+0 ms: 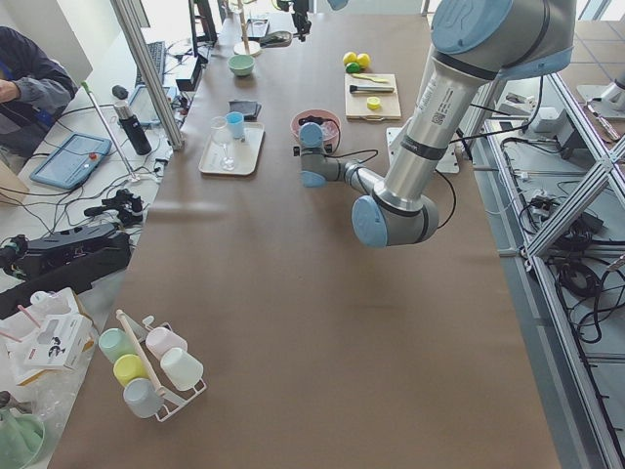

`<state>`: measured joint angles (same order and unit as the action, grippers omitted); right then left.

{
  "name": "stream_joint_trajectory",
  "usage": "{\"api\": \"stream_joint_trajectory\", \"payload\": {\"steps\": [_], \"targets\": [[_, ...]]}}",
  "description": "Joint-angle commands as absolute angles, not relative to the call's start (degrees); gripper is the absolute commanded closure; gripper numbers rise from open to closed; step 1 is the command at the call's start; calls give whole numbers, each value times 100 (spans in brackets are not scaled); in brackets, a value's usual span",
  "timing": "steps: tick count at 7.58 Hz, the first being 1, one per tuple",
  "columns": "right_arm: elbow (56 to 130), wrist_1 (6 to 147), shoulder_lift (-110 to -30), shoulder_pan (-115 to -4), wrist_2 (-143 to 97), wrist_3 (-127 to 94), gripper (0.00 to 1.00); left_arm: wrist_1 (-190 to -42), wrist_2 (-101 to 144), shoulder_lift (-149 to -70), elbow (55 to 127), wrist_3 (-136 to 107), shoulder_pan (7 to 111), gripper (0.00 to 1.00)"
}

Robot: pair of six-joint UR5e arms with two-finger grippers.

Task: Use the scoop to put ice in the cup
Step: 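Lift the metal scoop with the right gripper and swing it toward the bowl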

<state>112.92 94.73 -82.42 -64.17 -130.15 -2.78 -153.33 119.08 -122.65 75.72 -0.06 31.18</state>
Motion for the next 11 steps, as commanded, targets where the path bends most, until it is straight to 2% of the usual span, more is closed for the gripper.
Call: {"api": "stream_joint_trajectory", "payload": {"steps": [1, 3, 4, 6, 8, 10, 11], "targets": [[11933, 9632, -8113, -5349, -12080, 929, 100, -15363, 11874, -12252, 7594, -9, 3059, 2], [12522, 10288, -7921, -4529, -11296, 1762, 100, -15372, 11865, -12226, 7603, -9, 3059, 2], [12829, 11266, -7580, -4518, -11303, 2428, 100, -15381, 11865, -12217, 7620, -9, 3059, 2], [13200, 13927, -6404, -4509, -11189, 3686, 100, -15433, 11865, -12217, 7638, -17, 3067, 2], [12730, 15043, -5629, -4430, -10724, 4279, 100, -15442, 11778, -12217, 7638, -18, 3067, 2], [11318, 15248, -4575, -4229, -10259, 4526, 100, -15512, 11777, -12208, 7638, -18, 3076, 2], [11085, 15327, -4388, -4210, -10048, 4535, 100, -15513, 11777, -12191, 7638, -26, 3076, 2]]}}
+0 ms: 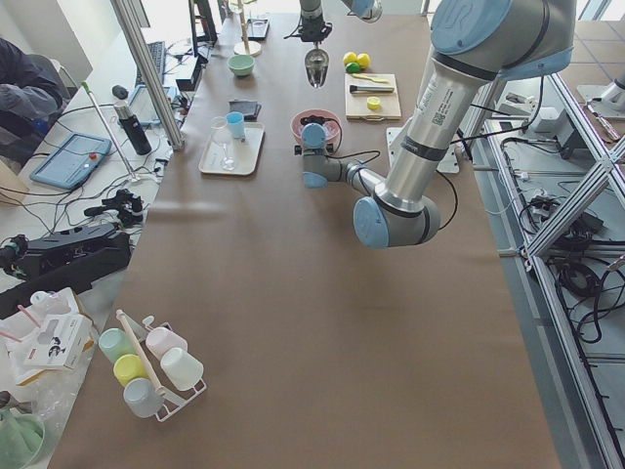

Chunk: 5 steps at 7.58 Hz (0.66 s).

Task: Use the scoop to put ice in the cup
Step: 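Lift the metal scoop with the right gripper and swing it toward the bowl, then bring the scoop over the pink bowl and lower it into the ice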

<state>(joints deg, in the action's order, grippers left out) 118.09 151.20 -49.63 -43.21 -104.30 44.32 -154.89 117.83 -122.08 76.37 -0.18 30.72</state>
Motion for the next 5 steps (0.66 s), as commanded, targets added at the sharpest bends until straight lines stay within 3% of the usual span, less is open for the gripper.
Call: {"api": "stream_joint_trajectory", "payload": {"steps": [1, 5], "targets": [[10900, 15520, -4212, -4132, -9881, 4535, 100, -15513, 11786, -12190, 7638, -26, 3094, 2], [9942, 15715, -3649, -3683, -9571, 4447, 100, -15513, 11751, -12173, 7638, -18, 3103, 2]]}}
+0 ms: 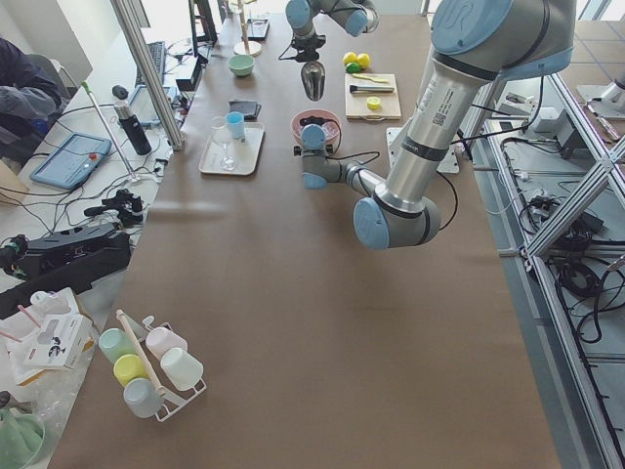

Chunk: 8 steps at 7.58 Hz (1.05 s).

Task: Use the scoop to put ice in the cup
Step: 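Bring the scoop over the pink bowl and lower it into the ice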

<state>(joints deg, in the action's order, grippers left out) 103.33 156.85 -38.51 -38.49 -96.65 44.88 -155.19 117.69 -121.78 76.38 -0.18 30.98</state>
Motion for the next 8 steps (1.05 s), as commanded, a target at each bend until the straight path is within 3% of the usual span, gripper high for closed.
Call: {"api": "stream_joint_trajectory", "payload": {"steps": [1, 8], "targets": [[9845, 15715, -3647, -3587, -9528, 4412, 100, -15521, 11751, -12173, 7638, -18, 3103, 2], [8757, 15583, -3139, -3375, -9448, 3912, 100, -15530, 11751, -12173, 7638, -53, 3138, 2]]}}
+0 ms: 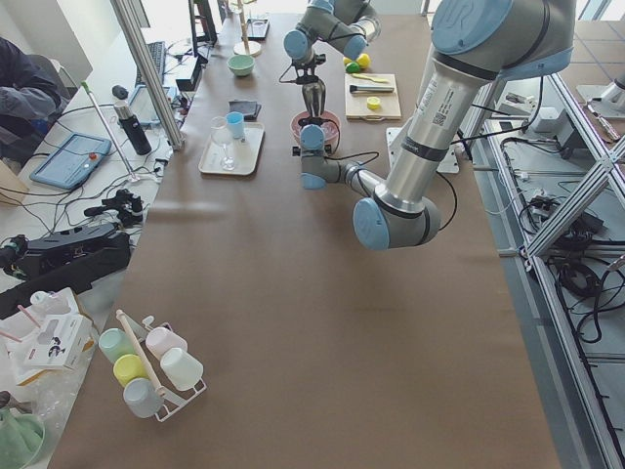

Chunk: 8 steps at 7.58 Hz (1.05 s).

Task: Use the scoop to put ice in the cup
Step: 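Bring the scoop over the pink bowl and lower it into the ice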

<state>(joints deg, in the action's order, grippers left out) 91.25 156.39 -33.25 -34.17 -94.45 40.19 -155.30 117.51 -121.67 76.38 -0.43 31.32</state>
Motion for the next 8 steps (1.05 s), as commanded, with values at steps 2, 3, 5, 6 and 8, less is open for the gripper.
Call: {"api": "stream_joint_trajectory", "payload": {"steps": [2, 3, 5, 6, 8], "targets": [[8395, 15434, -2963, -3349, -9439, 3911, 100, -15530, 11760, -12164, 7638, -53, 3138, 2], [8315, 15407, -2936, -3331, -9439, 3902, 100, -15530, 11751, -12173, 7638, -53, 3138, 2], [8253, 15329, -2918, -3287, -9457, 3650, 100, -15530, 11751, -12164, 7638, -53, 3138, 2], [8296, 15250, -2953, -3261, -9483, 3595, 100, -15530, 11751, -12164, 7638, -53, 3138, 2], [8279, 14960, -3014, -3261, -9518, 3534, 100, -15521, 11751, -12164, 7638, -53, 3138, 2]]}}
